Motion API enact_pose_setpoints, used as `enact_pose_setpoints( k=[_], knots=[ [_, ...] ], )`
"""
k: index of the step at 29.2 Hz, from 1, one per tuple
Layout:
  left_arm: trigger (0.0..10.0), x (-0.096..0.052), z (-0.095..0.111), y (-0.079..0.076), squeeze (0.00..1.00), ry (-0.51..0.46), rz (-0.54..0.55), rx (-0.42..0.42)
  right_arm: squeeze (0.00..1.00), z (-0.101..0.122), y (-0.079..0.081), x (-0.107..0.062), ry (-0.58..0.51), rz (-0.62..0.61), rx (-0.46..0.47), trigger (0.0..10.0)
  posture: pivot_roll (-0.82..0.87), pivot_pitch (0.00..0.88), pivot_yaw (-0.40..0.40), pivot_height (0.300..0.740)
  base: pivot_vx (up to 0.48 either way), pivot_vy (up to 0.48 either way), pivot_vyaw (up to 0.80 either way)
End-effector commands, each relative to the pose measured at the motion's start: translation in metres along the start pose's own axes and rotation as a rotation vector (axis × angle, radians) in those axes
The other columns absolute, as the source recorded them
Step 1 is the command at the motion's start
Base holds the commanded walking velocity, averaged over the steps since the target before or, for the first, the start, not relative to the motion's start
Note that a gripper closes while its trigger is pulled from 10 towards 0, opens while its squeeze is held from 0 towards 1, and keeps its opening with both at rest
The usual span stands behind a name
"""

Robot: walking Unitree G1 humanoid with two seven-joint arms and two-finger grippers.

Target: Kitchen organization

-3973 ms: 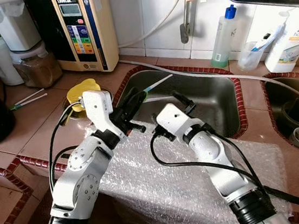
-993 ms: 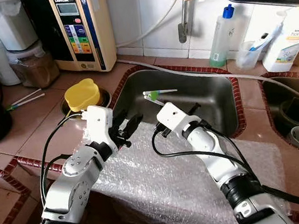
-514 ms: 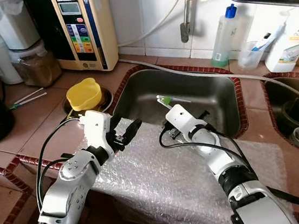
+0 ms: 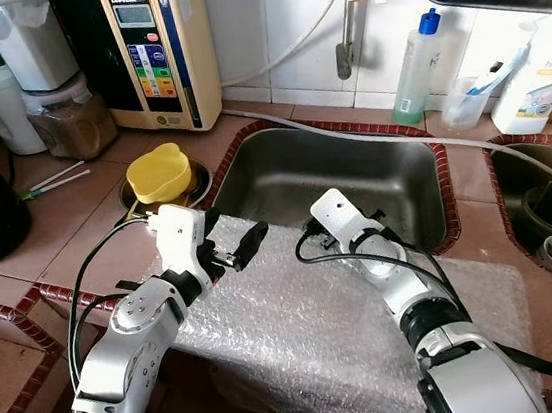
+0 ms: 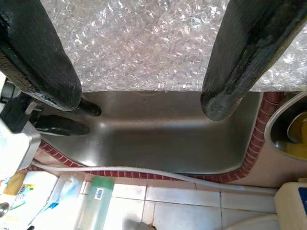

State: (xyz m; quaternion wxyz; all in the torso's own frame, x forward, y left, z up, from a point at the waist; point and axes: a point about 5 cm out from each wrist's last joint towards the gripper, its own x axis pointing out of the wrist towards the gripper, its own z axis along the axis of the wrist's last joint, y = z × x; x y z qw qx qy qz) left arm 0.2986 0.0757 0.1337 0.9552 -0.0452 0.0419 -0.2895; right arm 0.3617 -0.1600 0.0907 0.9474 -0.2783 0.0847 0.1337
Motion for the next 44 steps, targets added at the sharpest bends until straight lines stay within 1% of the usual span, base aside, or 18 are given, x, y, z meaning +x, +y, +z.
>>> enact_pose_setpoints(
  k=[1,4,7,10,13,14,15,18,20,24,25,26,27,28,31,35,37,44],
  knots=[
    [10.0,0.001,0.002,-0.001,1.00,-0.002,0.007,0.025,1.00,-0.006,0.001,0.000,0.039,0.000,0.075,10.0,0.05,0.000,0.015,0.740,0.000,0.000,0.00],
    [10.0,0.002,0.002,0.002,1.00,0.018,0.041,0.020,1.00,0.000,-0.001,0.001,0.008,-0.012,0.125,10.0,0.05,0.000,0.016,0.740,0.000,0.000,0.00],
    [10.0,0.003,0.005,0.009,1.00,0.054,0.100,0.080,1.00,0.009,-0.003,0.001,-0.065,-0.027,0.164,10.0,0.04,0.000,0.017,0.740,0.000,0.000,0.00],
    [10.0,-0.002,0.017,0.019,1.00,0.017,0.125,0.124,1.00,0.020,-0.008,-0.007,-0.181,-0.047,0.281,10.0,0.04,0.000,0.022,0.740,0.000,0.000,0.00],
    [10.0,-0.004,0.020,0.024,1.00,0.021,0.153,0.134,1.00,0.024,-0.011,-0.012,-0.216,-0.065,0.294,10.0,0.03,0.000,0.025,0.740,0.000,0.000,0.00],
    [10.0,-0.004,0.024,0.029,1.00,0.010,0.169,0.140,1.00,0.029,-0.014,-0.019,-0.242,-0.061,0.317,10.0,0.03,0.000,0.027,0.740,0.000,0.000,0.00],
    [10.0,-0.004,0.024,0.029,1.00,0.010,0.169,0.140,1.00,0.029,-0.014,-0.019,-0.242,-0.061,0.317,10.0,0.03,0.000,0.027,0.740,0.000,0.000,0.00],
    [10.0,-0.004,0.030,0.037,1.00,0.004,0.213,0.178,1.00,0.038,-0.024,-0.039,-0.296,-0.079,0.331,10.0,0.01,0.000,0.040,0.740,0.000,0.000,0.00],
    [10.0,-0.004,0.030,0.040,1.00,0.023,0.256,0.166,1.00,0.044,-0.033,-0.055,-0.325,-0.113,0.326,10.0,0.00,0.000,0.049,0.740,0.000,0.000,0.00],
    [10.0,-0.006,0.031,0.043,1.00,0.020,0.276,0.184,1.00,0.051,-0.040,-0.068,-0.348,-0.137,0.333,10.0,-0.01,0.000,0.060,0.740,0.000,0.000,0.00],
    [10.0,-0.007,0.031,0.042,0.49,0.020,0.266,0.177,1.00,0.052,-0.042,-0.073,-0.353,-0.145,0.331,10.0,-0.01,0.000,0.060,0.740,0.000,0.000,0.00],
    [10.0,-0.007,0.031,0.041,0.22,0.020,0.256,0.170,1.00,0.054,-0.043,-0.078,-0.351,-0.152,0.329,10.0,-0.02,0.000,0.061,0.740,0.000,0.000,0.00],
    [10.0,-0.008,0.030,0.040,0.00,0.020,0.249,0.165,1.00,0.055,-0.044,-0.082,-0.349,-0.154,0.328,10.0,-0.02,0.000,0.064,0.740,0.000,0.000,0.00],
    [10.0,-0.010,0.029,0.039,0.00,0.019,0.260,0.161,1.00,0.058,-0.045,-0.093,-0.352,-0.156,0.330,10.0,-0.02,0.000,0.072,0.740,0.000,0.000,0.00],
    [10.0,-0.015,0.029,0.039,0.00,0.010,0.284,0.161,1.00,0.062,-0.043,-0.108,-0.360,-0.151,0.339,10.0,-0.03,0.000,0.080,0.740,0.000,0.000,0.00],
    [10.0,-0.019,0.027,0.039,0.00,0.005,0.305,0.140,1.00,0.064,-0.039,-0.115,-0.359,-0.148,0.362,10.0,-0.03,0.000,0.080,0.740,0.000,0.000,0.00],
    [10.0,-0.023,0.026,0.041,0.00,0.002,0.345,0.134,1.00,0.066,-0.032,-0.121,-0.344,-0.148,0.410,10.0,-0.04,0.000,0.089,0.740,0.000,0.000,0.00],
    [10.0,-0.024,0.033,0.042,0.00,-0.039,0.370,0.147,1.00,0.068,-0.021,-0.135,-0.309,-0.117,0.398,10.0,-0.05,0.000,0.118,0.740,0.000,0.000,0.00]
  ],
)
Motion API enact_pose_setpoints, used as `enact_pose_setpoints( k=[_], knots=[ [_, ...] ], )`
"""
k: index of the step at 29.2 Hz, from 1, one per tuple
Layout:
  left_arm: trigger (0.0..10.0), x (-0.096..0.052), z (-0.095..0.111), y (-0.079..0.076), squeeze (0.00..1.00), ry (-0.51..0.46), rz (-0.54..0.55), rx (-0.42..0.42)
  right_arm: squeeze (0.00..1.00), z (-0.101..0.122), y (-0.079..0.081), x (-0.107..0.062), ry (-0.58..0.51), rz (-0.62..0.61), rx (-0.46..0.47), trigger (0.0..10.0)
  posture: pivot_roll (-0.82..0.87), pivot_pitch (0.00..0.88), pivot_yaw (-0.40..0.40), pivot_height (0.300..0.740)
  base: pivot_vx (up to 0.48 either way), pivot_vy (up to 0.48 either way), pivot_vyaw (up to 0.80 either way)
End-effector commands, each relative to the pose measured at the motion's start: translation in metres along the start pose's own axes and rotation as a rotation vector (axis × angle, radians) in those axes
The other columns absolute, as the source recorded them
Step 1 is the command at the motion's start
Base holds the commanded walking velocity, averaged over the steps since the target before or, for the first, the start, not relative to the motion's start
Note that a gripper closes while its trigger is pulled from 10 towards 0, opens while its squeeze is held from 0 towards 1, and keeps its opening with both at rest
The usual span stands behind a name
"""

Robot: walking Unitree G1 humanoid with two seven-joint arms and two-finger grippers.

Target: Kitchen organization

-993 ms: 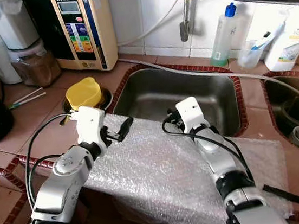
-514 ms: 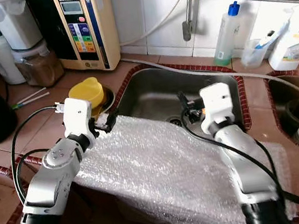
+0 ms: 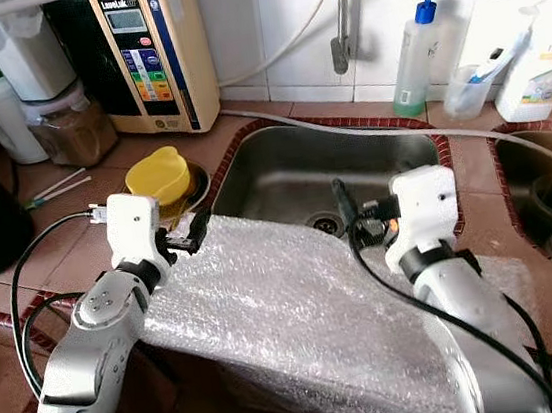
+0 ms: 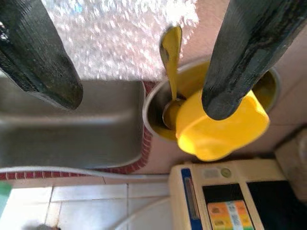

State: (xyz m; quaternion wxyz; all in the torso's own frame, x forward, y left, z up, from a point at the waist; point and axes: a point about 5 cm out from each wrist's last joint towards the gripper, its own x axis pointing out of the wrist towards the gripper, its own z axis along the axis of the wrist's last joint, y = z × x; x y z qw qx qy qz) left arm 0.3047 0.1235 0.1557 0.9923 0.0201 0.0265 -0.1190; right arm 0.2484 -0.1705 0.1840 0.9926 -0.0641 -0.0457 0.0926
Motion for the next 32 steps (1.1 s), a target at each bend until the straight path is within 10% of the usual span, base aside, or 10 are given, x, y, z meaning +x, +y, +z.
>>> enact_pose_setpoints(
  k=[1,12,13,15,16,32],
  knots=[
    [10.0,-0.001,0.009,0.003,0.00,-0.032,0.019,0.013,1.00,0.007,0.002,-0.003,-0.002,0.012,-0.010,10.0,-0.05,0.000,0.116,0.740,0.000,0.000,0.00],
    [10.0,-0.011,0.000,-0.006,0.00,-0.002,-0.013,-0.031,0.97,0.016,0.008,0.015,-0.029,-0.121,0.049,10.0,-0.04,0.000,0.063,0.740,0.000,0.000,-0.06],
    [10.0,-0.011,-0.001,-0.007,0.00,0.002,-0.010,-0.044,0.58,0.018,0.010,0.018,-0.037,-0.128,0.054,10.0,-0.04,0.000,0.057,0.740,0.000,0.000,-0.80],
    [10.0,-0.011,-0.002,-0.008,0.00,0.005,-0.009,-0.053,0.58,0.019,0.011,0.020,-0.042,-0.131,0.057,10.0,-0.03,0.000,0.052,0.740,0.000,0.000,-0.80],
    [10.0,-0.008,0.000,-0.011,0.00,-0.001,-0.013,-0.063,0.00,0.020,0.013,0.024,-0.042,-0.146,0.080,10.0,-0.03,0.000,0.039,0.740,0.000,0.000,-0.79],
    [10.0,-0.006,0.001,-0.015,0.00,0.000,0.004,-0.069,0.00,0.025,0.016,0.039,-0.053,-0.141,0.095,10.0,-0.04,0.000,0.026,0.740,0.000,0.000,-0.62]
  ],
)
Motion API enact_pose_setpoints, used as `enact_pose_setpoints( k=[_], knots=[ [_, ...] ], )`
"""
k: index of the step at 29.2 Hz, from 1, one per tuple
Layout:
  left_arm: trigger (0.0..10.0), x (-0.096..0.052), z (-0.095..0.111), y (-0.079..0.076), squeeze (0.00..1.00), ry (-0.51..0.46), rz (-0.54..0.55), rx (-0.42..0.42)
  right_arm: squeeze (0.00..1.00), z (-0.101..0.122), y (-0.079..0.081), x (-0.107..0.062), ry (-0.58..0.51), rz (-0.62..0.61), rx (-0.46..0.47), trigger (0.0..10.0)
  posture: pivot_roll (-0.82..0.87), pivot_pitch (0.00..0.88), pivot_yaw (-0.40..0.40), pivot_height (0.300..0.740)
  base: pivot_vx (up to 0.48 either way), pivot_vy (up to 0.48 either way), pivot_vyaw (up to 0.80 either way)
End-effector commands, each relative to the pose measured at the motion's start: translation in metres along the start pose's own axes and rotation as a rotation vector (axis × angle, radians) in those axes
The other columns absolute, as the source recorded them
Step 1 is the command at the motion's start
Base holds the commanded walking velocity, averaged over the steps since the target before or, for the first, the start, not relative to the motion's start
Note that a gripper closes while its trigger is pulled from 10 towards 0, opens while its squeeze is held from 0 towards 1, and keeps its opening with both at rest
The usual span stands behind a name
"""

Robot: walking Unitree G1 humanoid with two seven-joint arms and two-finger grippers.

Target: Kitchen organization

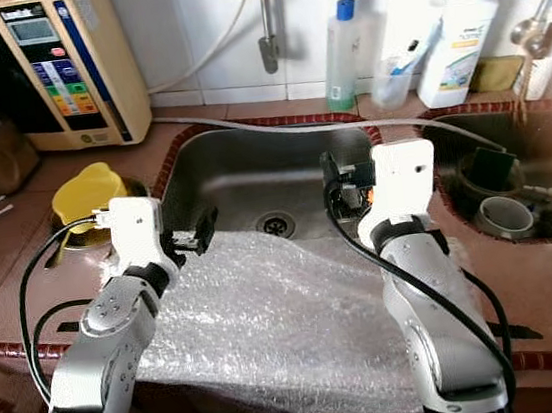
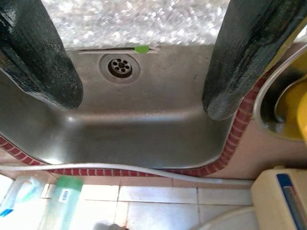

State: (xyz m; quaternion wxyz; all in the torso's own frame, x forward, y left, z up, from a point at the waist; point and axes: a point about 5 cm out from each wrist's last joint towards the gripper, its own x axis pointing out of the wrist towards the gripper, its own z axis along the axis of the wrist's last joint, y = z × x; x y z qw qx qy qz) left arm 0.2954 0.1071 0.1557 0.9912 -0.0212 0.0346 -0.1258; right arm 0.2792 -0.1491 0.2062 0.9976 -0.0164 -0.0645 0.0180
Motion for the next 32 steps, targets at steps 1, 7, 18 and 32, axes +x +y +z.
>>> enact_pose_setpoints(
  k=[1,7,18,32],
  knots=[
    [10.0,0.000,0.001,0.003,0.00,-0.007,0.020,0.016,0.00,0.003,0.005,0.003,-0.016,0.015,0.012,10.0,-0.04,0.000,0.026,0.740,0.000,0.000,0.00],
    [10.0,0.002,0.012,0.003,0.00,-0.068,0.046,0.014,0.00,0.008,0.013,0.006,-0.036,0.036,0.018,10.0,-0.04,0.000,0.022,0.740,0.000,0.000,0.00],
    [10.0,0.001,0.015,0.002,0.00,-0.032,0.015,-0.042,0.00,0.006,0.010,0.006,-0.033,0.033,0.012,10.0,-0.04,0.000,0.019,0.740,0.000,0.000,0.00],
    [10.0,0.002,0.013,0.000,0.00,0.001,-0.018,-0.044,0.00,0.005,0.010,0.006,-0.024,0.024,0.017,10.0,-0.04,0.000,0.028,0.740,0.000,0.087,-0.28]
  ],
)
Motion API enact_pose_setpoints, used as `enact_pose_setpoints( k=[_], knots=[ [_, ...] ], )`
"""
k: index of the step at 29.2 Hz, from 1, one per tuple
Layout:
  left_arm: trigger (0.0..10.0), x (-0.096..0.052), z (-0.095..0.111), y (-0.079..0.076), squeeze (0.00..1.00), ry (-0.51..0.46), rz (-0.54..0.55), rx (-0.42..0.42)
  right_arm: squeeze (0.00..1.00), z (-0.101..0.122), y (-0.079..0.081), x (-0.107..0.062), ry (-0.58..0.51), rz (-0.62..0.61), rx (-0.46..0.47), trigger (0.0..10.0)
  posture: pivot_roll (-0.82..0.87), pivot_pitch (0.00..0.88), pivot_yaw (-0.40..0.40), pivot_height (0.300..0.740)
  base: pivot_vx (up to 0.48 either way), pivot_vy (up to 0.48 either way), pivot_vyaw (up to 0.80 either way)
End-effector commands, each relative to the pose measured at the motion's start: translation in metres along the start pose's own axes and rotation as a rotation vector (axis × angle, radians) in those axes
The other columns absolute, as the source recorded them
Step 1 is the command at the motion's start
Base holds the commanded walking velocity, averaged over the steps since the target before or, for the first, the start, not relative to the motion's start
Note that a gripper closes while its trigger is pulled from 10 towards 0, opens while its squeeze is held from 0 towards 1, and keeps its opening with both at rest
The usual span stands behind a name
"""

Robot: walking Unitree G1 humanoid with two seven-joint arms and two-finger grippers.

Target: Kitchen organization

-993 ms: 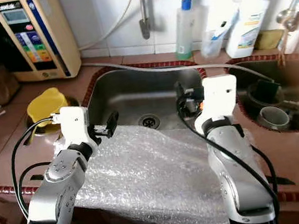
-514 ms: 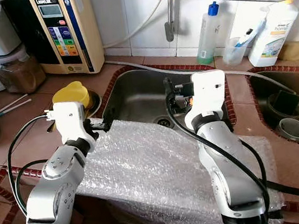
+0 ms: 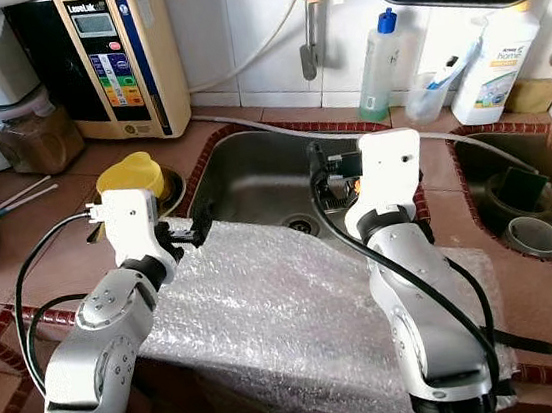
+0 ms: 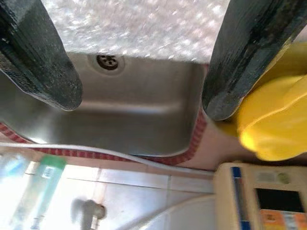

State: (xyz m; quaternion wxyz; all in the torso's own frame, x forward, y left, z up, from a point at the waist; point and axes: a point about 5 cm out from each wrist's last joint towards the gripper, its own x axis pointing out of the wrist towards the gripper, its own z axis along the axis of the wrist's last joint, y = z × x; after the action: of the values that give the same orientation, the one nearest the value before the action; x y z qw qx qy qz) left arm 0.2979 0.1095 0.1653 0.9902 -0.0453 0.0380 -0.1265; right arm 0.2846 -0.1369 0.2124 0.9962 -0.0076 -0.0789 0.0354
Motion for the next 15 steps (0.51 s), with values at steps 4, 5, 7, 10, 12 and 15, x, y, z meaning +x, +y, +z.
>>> enact_pose_setpoints(
  k=[4,5,7,10,12,15],
  knots=[
    [10.0,0.0010,0.0032,-0.0028,0.00,0.007,-0.018,0.003,0.00,-0.0013,-0.0015,-0.0002,0.012,-0.012,0.000,10.0,-0.04,0.000,0.029,0.740,0.000,0.214,-0.78],
    [10.0,0.0010,0.0032,-0.0028,0.00,0.007,-0.018,0.003,0.00,-0.0013,-0.0015,-0.0002,0.012,-0.012,0.000,10.0,-0.04,0.000,0.029,0.740,0.000,0.000,-0.79],
    [10.0,0.0011,0.0037,-0.0029,0.00,0.005,-0.020,0.009,0.00,-0.0012,-0.0014,0.0000,0.013,-0.012,0.001,10.0,-0.04,0.000,0.030,0.740,0.000,0.000,-0.78],
    [10.0,0.0016,0.0048,-0.0039,0.00,-0.002,-0.028,0.013,0.00,-0.0010,-0.0017,0.0002,0.012,-0.014,0.001,10.0,-0.04,0.000,0.032,0.740,0.000,0.000,-0.79],
    [10.0,0.0015,0.0047,-0.0047,0.00,-0.002,-0.030,0.010,0.00,-0.0017,-0.0020,-0.0002,0.015,-0.015,0.000,10.0,-0.05,0.000,0.032,0.740,0.000,0.000,-0.79],
    [10.0,0.0016,0.0036,-0.0061,0.00,0.006,-0.032,0.004,0.00,-0.0025,-0.0023,-0.0008,0.017,-0.016,-0.001,10.0,-0.05,0.000,0.032,0.740,0.000,0.000,-0.79]
  ],
)
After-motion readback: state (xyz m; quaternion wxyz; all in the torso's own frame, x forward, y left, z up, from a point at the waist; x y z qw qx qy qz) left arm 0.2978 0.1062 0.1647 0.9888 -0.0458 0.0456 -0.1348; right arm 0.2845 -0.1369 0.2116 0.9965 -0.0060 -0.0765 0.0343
